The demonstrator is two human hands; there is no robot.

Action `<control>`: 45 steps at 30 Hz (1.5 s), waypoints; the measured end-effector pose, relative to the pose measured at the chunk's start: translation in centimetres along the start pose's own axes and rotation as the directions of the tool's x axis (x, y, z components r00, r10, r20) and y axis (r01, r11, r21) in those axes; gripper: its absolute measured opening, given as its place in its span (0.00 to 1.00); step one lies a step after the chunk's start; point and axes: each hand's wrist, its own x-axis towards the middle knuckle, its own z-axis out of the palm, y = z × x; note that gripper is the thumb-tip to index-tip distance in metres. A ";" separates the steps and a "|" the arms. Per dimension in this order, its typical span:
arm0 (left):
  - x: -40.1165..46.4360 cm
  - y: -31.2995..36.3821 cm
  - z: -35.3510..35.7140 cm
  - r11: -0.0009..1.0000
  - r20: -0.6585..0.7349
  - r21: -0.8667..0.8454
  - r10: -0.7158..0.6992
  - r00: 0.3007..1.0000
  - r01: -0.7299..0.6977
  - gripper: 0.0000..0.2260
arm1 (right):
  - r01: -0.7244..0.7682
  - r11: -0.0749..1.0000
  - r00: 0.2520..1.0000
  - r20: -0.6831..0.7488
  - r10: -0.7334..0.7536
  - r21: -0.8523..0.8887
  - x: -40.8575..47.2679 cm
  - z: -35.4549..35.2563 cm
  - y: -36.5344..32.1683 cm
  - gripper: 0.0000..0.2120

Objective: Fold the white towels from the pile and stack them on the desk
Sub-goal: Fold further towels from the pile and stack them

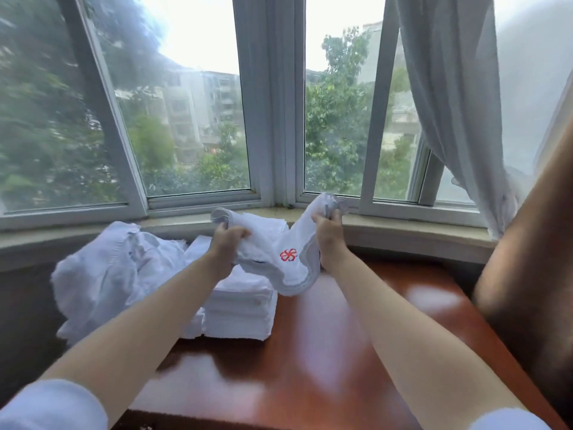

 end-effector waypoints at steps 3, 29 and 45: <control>2.2 0.6 -3.7 1.000 -0.079 -0.006 -0.005 0.997 0.004 0.07 | -0.005 1.000 0.993 0.120 0.004 0.012 1.0 4.6 0.7 0.11; 25.3 -3.9 -26.0 0.711 0.066 0.259 -0.689 0.722 0.654 0.15 | -0.174 0.531 0.928 0.042 0.370 -0.829 20.9 34.3 20.3 0.18; 25.8 -7.8 -24.8 0.789 -0.033 -0.135 -0.607 0.794 0.599 0.07 | 0.133 0.210 0.601 0.247 0.760 -0.969 6.9 30.5 25.2 0.44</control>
